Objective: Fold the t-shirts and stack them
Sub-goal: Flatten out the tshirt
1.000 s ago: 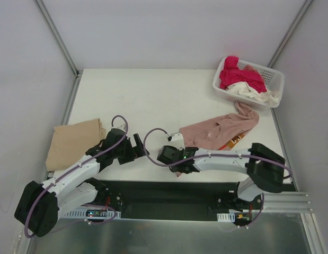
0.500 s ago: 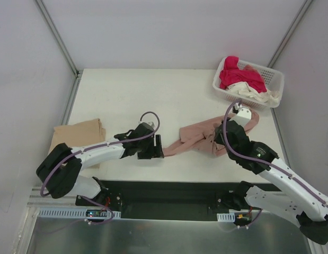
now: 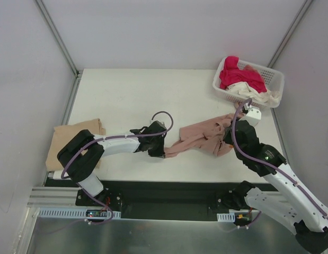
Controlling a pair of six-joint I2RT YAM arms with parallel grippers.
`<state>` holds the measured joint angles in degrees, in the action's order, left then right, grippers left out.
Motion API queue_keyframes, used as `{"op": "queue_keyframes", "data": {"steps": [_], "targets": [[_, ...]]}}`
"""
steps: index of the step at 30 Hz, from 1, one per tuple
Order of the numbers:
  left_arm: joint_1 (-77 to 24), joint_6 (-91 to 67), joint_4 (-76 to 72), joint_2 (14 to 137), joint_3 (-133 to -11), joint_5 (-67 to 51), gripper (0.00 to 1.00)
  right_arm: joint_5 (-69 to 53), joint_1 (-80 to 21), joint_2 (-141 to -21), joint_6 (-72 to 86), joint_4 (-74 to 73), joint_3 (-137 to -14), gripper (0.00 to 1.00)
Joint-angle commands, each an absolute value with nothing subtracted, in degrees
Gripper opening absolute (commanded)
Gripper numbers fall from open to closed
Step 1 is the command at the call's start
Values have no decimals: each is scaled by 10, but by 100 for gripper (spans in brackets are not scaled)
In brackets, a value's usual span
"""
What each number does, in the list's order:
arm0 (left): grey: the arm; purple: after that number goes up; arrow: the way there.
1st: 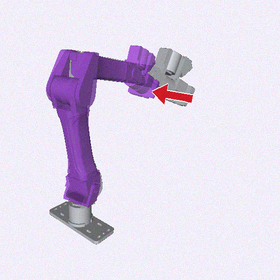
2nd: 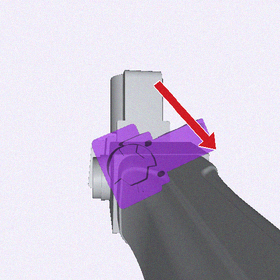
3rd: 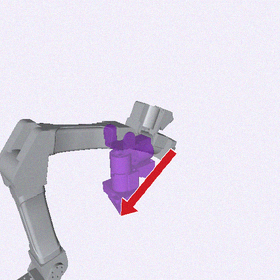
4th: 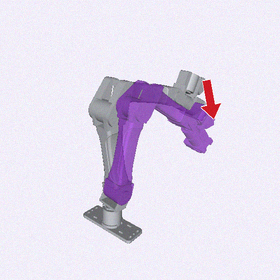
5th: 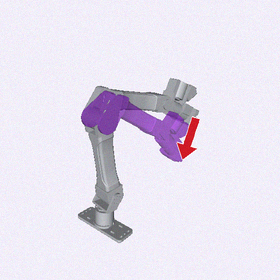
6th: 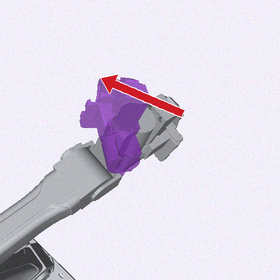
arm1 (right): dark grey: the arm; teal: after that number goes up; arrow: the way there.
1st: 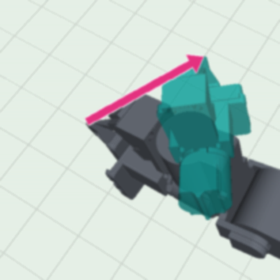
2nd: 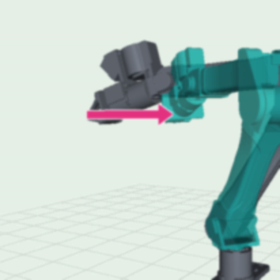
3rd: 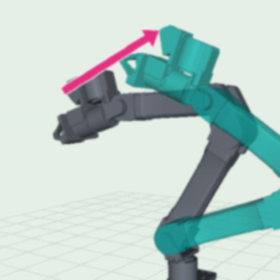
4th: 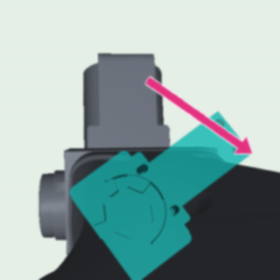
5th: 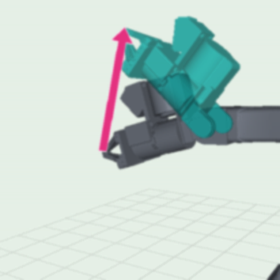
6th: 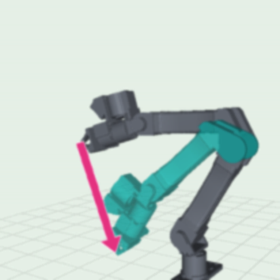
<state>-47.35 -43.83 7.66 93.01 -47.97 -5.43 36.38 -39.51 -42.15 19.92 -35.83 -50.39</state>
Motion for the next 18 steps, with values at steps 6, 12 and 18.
{"op": "queue_keyframes", "data": {"steps": [6,12,18], "targets": [[-491,-403,130,746,-486,56,0,373,-335,-403,124,-365,-598,2],[-490,-346,178,485,-558,167,0,386,-330,-373,61,-375,-752,0],[-491,-293,218,392,-713,152,0,324,-330,-363,-20,-359,-929,1]]}}
